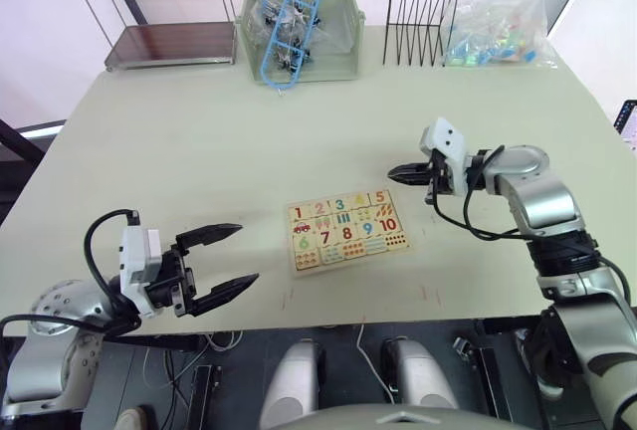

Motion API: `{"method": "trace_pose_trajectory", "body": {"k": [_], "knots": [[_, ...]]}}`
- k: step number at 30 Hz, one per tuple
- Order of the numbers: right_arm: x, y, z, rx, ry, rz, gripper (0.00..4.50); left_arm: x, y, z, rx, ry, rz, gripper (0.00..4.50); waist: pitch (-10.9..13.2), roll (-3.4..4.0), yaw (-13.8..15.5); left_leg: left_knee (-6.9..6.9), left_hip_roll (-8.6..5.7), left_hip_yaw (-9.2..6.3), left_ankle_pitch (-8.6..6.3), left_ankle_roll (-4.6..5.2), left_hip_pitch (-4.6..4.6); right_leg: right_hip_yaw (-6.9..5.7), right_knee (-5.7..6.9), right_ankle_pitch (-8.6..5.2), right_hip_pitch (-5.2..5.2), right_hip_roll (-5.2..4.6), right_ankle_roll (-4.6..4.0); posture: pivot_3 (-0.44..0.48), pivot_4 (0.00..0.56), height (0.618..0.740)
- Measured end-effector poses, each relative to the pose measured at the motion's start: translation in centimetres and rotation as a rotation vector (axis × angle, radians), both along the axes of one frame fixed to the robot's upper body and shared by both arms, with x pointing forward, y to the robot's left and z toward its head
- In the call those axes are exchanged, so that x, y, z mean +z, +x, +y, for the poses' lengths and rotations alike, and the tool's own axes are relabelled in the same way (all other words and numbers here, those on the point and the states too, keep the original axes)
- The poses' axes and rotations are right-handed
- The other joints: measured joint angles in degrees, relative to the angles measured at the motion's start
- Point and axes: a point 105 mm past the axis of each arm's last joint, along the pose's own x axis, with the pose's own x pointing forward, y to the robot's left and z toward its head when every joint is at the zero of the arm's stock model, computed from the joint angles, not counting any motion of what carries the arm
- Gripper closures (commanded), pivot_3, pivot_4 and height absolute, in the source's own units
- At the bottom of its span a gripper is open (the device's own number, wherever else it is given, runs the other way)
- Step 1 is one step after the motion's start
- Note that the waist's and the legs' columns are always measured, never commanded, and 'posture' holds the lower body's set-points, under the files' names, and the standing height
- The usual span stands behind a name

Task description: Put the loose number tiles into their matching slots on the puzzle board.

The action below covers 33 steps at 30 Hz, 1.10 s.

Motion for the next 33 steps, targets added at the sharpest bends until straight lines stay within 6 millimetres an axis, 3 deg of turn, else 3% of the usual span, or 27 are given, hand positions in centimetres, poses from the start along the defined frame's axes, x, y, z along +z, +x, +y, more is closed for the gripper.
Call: {"method": "trace_pose_trajectory", "body": {"k": [8,21,33], "knots": [[-0.6,-0.2,1.1,-0.014,0.089,-0.048,4.46,0.0,0.0,0.0,-0.005,0.0,0.007,0.0,0.0,0.0,0.0,0.0,0.01,0.0,0.0,0.0,0.0,0.0,0.0,0.0,0.0,0.02,0.01,0.0,0.15,0.74],[-4.2,0.0,1.2,-0.054,0.025,0.016,4.46,-0.1,0.0,0.0,-0.004,0.002,0.012,0.0,0.0,0.0,0.0,0.01,0.02,0.01,0.0,0.0,0.0,0.0,0.0,0.0,0.01,0.04,0.0,0.0,0.15,0.74],[-4.1,0.2,0.7,-0.083,0.039,0.01,4.46,-0.5,0.3,0.4,0.052,0.013,0.021,0.0,0.0,-0.07,0.1,0.01,0.02,-0.03,0.0,0.0,0.08,-0.01,0.0,0.0,0.09,0.03,0.01,0.0,0.15,0.74]]}}
